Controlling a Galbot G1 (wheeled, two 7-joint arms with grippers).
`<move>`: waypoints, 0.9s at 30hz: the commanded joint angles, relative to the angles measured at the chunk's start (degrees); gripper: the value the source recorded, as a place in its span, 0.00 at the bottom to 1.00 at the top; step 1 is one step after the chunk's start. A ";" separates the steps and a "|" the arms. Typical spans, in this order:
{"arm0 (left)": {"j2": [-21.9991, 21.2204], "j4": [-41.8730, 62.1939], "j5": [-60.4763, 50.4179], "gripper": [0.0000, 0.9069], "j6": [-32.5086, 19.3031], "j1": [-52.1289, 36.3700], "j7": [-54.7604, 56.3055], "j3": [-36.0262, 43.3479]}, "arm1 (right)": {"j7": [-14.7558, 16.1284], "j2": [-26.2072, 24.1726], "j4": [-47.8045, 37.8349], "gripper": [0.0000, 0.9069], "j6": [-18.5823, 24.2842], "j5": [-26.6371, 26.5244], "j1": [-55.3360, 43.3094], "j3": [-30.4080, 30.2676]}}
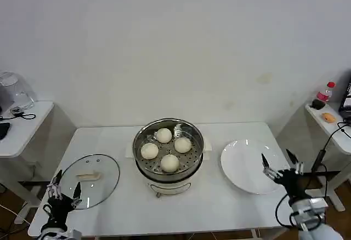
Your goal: Take steamed baozi put them in steamer then cover it.
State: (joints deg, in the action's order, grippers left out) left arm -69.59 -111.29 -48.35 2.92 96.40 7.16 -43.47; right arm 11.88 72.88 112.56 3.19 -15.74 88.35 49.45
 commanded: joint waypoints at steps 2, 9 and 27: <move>5.55 14.66 -15.85 1.00 -1.66 -7.52 -0.21 4.96 | 0.49 4.23 3.75 1.00 1.93 -0.81 7.08 6.91; 7.00 19.63 -16.16 1.00 -1.62 -11.89 -0.44 7.28 | 0.46 5.06 3.69 1.00 2.02 -0.48 7.23 6.88; 8.37 23.82 -15.76 1.00 -1.46 -18.79 -1.04 9.02 | 0.04 6.15 2.15 1.00 1.89 0.05 6.83 6.64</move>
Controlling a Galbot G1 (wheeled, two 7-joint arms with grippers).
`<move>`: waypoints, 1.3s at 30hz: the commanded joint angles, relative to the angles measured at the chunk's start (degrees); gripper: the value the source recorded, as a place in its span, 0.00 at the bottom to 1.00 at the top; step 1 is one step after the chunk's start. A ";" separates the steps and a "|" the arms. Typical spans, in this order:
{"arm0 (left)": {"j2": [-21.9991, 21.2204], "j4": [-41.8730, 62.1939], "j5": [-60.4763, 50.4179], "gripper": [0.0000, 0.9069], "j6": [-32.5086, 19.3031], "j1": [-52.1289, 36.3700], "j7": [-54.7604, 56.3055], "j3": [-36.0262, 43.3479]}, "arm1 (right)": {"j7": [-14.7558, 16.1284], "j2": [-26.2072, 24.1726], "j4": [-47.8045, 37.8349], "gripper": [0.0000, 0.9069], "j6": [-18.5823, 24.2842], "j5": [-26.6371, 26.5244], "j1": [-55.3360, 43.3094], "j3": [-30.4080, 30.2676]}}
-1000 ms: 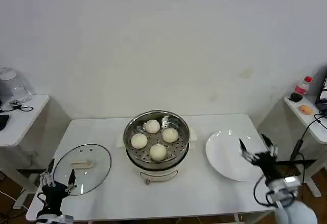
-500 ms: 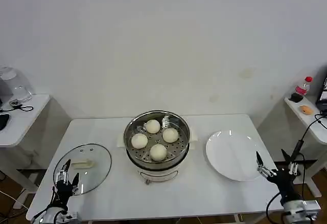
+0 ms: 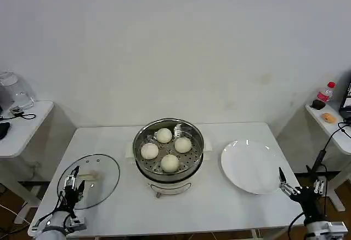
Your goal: Take steamed baozi put them in steamer then cover it.
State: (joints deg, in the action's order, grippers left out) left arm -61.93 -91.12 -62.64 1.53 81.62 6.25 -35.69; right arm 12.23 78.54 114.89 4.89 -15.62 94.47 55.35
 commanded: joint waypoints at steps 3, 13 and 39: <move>0.86 4.65 -1.37 1.00 -0.09 -5.11 -0.28 1.65 | -0.31 0.31 -0.07 1.00 0.22 -0.13 1.10 1.18; 1.18 8.00 -1.23 1.00 -0.18 -9.01 -0.04 2.73 | -0.27 1.12 0.62 1.00 0.38 0.11 1.98 1.91; -0.60 12.87 -2.68 0.00 -3.68 -12.32 2.20 2.96 | -0.89 1.89 0.62 1.00 0.69 0.58 2.34 1.81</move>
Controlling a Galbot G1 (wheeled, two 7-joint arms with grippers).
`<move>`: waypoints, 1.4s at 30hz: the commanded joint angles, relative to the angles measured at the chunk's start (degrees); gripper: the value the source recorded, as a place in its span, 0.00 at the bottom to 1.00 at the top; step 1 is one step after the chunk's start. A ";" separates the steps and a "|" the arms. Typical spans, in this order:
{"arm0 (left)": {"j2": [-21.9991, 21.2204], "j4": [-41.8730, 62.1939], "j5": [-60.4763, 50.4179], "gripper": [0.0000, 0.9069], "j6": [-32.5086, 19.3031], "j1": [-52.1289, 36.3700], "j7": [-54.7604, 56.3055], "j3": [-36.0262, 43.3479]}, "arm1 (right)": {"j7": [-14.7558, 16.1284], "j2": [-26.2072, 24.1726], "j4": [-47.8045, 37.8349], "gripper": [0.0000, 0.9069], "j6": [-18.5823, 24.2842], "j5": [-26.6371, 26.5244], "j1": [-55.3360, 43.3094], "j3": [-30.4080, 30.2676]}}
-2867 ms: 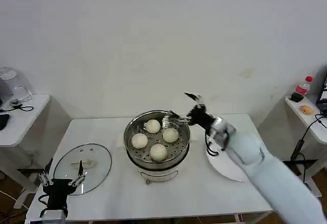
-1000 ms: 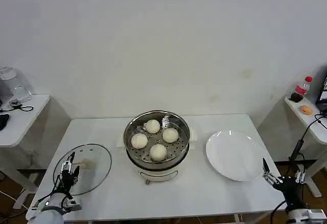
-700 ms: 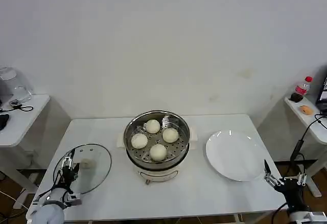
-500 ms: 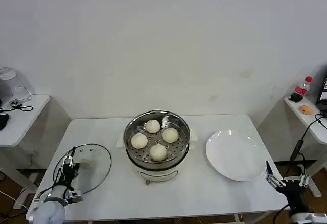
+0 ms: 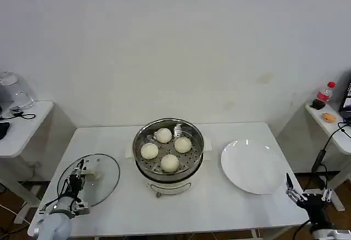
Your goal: Take steamed baozi put them in steamer then cover it.
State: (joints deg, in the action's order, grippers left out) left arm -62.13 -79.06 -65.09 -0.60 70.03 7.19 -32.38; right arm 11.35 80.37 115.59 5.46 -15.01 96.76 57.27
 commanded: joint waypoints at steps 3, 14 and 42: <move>-0.58 -0.55 -0.30 0.00 -1.79 0.04 2.62 -0.80 | 0.17 -0.08 -0.07 1.00 0.68 -0.05 0.04 -0.40; -0.09 -14.64 2.84 0.00 0.38 7.63 2.95 -7.31 | 0.35 -0.75 0.71 1.00 1.02 0.13 -0.10 -1.65; 3.01 -36.78 1.72 0.00 27.37 -7.91 -18.52 15.96 | 2.11 -1.04 -1.08 1.00 1.70 6.69 -1.17 -7.79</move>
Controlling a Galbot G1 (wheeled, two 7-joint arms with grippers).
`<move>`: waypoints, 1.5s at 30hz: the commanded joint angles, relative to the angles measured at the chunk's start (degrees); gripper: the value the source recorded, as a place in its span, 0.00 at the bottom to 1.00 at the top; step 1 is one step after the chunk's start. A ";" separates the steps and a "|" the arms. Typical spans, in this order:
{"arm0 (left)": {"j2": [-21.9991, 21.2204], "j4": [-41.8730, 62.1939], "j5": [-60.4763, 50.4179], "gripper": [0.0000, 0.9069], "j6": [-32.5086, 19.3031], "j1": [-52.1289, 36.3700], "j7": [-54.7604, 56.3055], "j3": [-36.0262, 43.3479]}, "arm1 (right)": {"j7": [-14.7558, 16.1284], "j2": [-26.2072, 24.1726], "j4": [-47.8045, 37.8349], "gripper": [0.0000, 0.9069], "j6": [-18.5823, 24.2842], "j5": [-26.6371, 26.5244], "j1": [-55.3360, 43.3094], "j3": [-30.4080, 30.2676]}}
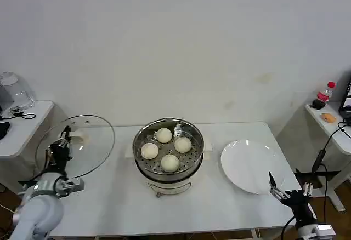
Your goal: Take steamed baozi put them in steamer then cover it.
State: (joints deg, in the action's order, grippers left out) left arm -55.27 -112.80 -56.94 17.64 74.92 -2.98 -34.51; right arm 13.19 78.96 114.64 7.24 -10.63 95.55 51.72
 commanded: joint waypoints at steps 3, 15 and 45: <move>-8.13 -2.38 -11.87 0.00 9.71 -16.74 -11.76 22.67 | 0.29 0.58 -0.18 1.00 -0.05 2.66 0.18 -2.36; -19.24 1.10 -23.47 0.00 11.72 -21.71 -18.17 29.05 | 0.00 1.75 -0.30 1.00 0.09 2.92 0.60 -3.50; -33.59 8.38 -37.18 0.00 10.96 -18.92 -19.22 33.44 | 0.25 2.43 -1.31 1.00 0.68 4.64 0.64 -4.74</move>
State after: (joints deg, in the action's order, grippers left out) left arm -86.32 -105.88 -91.45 28.65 56.00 -21.85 -1.83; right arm 13.43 81.42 113.25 7.90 -6.05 96.10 47.06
